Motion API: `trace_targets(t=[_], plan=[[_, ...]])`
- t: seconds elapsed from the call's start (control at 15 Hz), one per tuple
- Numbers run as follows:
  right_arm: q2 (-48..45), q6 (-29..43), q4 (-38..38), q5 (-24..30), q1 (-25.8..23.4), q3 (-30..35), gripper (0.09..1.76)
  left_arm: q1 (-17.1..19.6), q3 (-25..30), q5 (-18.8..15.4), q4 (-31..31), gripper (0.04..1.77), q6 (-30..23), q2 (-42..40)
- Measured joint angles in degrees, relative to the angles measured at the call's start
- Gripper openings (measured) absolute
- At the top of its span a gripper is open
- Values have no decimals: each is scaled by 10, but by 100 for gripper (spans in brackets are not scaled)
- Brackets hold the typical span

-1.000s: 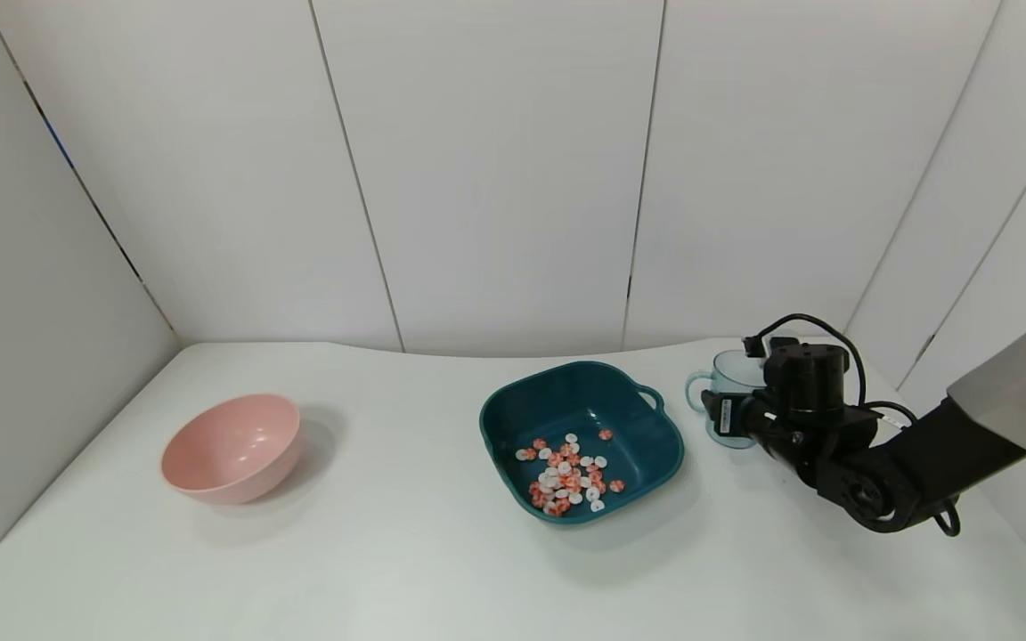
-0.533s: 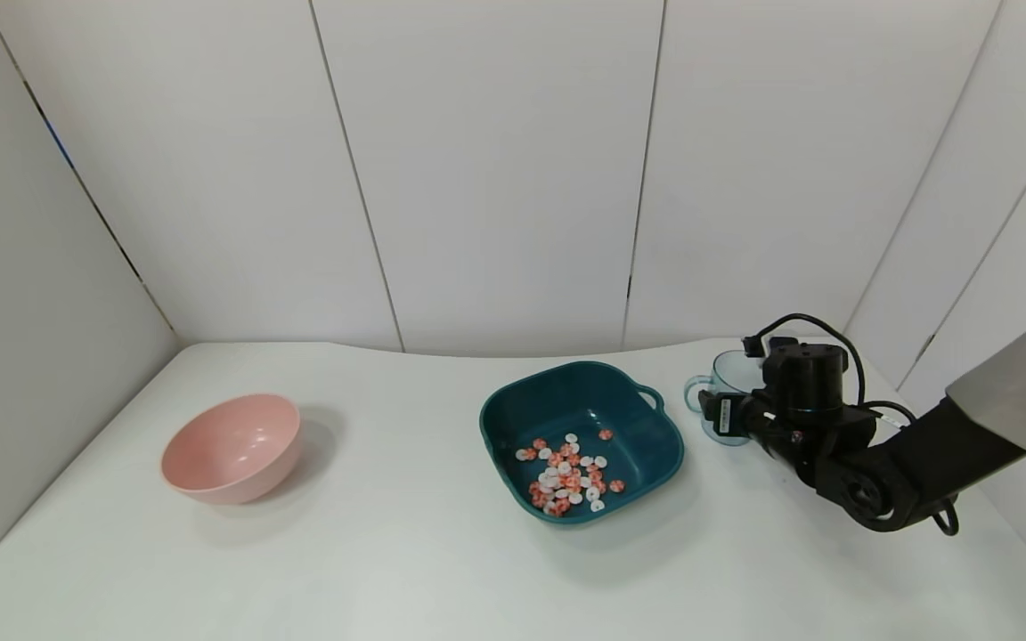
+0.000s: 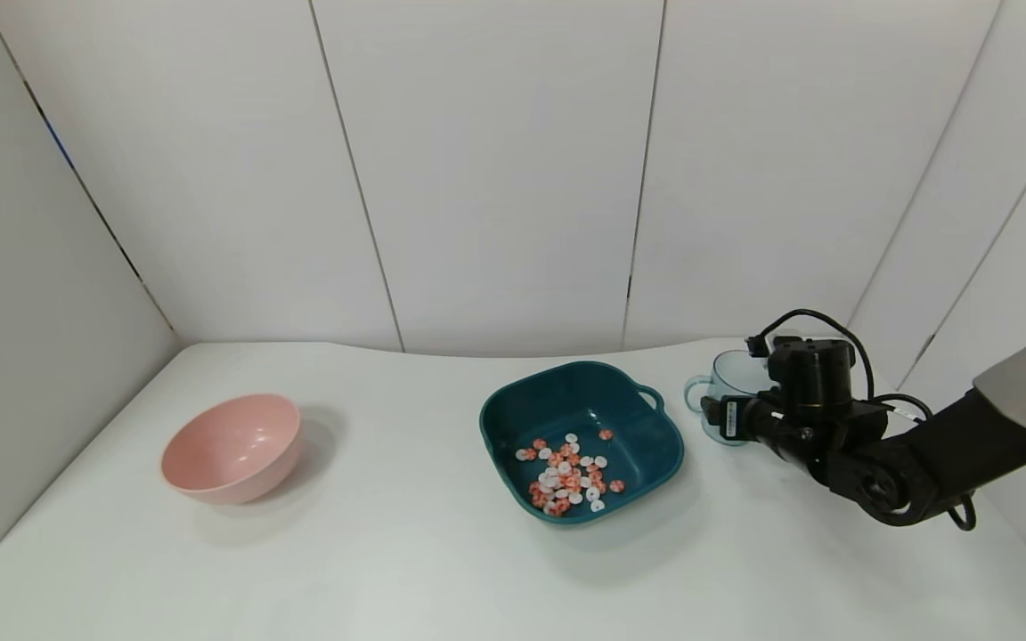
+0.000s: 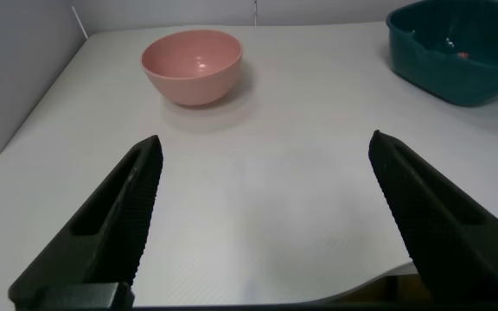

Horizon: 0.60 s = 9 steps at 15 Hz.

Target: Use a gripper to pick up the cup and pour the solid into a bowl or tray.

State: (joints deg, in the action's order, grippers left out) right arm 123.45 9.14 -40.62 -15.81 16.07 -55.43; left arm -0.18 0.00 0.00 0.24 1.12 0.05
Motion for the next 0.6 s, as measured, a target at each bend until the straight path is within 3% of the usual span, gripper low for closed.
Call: trace_targets(t=[0.6], plan=[[-178, 6, 211, 77, -2, 21, 169, 0, 0, 0, 0, 172, 0, 0]])
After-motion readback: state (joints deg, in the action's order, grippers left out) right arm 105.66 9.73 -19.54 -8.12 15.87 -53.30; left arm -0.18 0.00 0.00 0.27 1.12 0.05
